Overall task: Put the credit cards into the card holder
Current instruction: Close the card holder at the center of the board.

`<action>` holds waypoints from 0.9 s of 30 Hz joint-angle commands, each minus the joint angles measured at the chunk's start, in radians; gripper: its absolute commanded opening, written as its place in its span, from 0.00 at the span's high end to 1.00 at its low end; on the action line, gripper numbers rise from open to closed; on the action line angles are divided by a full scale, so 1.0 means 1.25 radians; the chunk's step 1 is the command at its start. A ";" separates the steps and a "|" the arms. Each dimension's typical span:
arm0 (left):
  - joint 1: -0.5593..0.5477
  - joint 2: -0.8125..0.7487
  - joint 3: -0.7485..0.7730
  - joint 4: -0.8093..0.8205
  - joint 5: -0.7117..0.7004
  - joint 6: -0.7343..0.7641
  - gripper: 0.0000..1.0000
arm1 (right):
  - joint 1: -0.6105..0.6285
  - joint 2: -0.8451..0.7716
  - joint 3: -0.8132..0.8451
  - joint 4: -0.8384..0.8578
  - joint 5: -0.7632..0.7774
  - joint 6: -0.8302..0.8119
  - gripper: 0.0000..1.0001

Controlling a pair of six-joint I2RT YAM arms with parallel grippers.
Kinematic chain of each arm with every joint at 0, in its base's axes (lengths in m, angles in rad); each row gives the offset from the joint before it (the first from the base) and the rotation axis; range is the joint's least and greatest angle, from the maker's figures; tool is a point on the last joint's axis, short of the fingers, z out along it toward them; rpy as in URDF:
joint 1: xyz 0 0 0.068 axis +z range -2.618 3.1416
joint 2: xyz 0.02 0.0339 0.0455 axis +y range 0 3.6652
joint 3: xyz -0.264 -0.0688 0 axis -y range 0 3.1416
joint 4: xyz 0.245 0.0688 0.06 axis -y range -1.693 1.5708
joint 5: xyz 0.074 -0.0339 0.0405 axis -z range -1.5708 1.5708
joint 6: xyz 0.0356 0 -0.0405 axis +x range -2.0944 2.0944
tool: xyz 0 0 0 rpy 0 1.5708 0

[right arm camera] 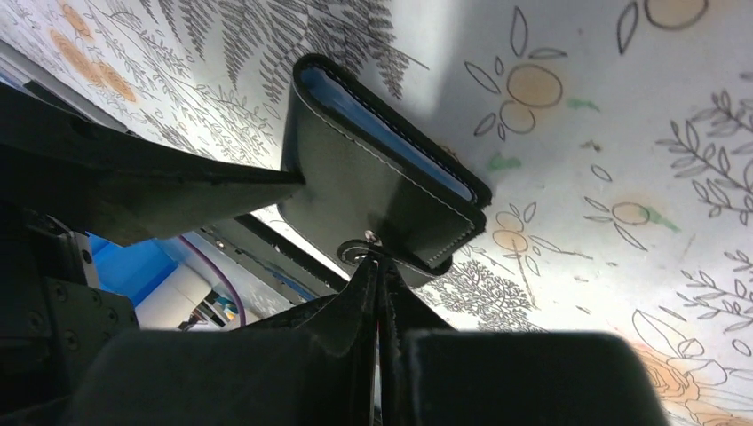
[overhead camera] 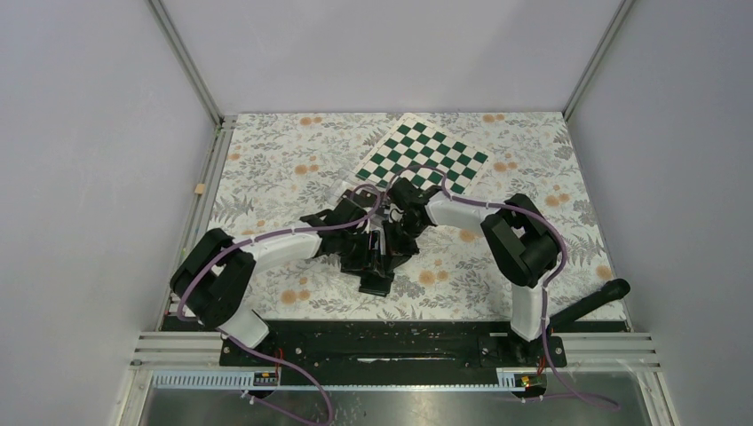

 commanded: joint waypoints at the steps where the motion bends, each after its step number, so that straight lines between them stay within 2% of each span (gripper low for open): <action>1: -0.003 0.037 0.033 0.021 -0.050 0.006 0.47 | 0.012 0.034 0.042 -0.002 -0.012 0.000 1.00; 8: -0.003 0.071 0.045 0.004 -0.075 0.007 0.62 | 0.015 0.056 0.047 -0.013 0.005 -0.012 1.00; 10: -0.001 0.074 0.044 0.005 -0.079 0.004 0.64 | 0.015 0.049 0.041 -0.016 0.010 -0.016 1.00; 16: -0.001 0.090 0.051 0.023 -0.064 -0.003 0.64 | 0.015 0.034 0.019 -0.015 0.017 -0.022 1.00; 21: 0.007 0.075 0.033 0.056 -0.045 -0.019 0.55 | 0.020 0.020 -0.003 -0.015 0.031 -0.033 1.00; 27: 0.007 0.097 0.029 0.072 -0.025 -0.021 0.57 | 0.022 0.016 -0.004 -0.011 0.031 -0.029 1.00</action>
